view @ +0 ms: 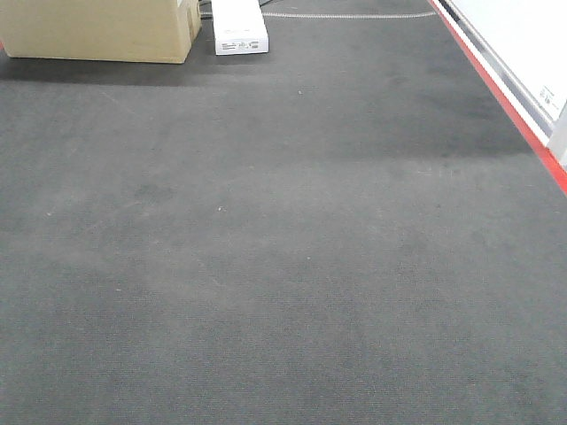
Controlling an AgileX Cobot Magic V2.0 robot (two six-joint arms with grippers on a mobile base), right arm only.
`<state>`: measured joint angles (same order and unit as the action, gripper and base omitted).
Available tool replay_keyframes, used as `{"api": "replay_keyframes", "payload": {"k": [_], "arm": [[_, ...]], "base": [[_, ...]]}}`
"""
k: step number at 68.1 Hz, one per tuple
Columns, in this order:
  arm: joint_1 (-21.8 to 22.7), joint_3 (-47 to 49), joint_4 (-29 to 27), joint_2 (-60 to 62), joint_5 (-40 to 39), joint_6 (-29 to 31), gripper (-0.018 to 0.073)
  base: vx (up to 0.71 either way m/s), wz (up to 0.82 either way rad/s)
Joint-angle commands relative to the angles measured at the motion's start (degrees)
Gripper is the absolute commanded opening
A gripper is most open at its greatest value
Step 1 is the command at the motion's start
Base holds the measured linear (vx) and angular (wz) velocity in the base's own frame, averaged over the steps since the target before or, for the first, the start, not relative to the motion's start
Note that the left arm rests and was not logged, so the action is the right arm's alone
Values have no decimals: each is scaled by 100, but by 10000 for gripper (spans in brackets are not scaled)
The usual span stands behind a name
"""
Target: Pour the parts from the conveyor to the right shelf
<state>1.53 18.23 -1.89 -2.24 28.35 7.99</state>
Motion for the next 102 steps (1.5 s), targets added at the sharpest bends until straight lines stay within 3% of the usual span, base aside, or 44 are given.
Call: {"api": "replay_keyframes", "payload": {"k": [1,61,102], "arm": [[5,158,23,-77,-450,34,-6],[5,158,23,-77,-450,34,-6],[5,158,23,-77,-472,34,-6]], "base": [[0,0],[-2,0],[-32,1]]}}
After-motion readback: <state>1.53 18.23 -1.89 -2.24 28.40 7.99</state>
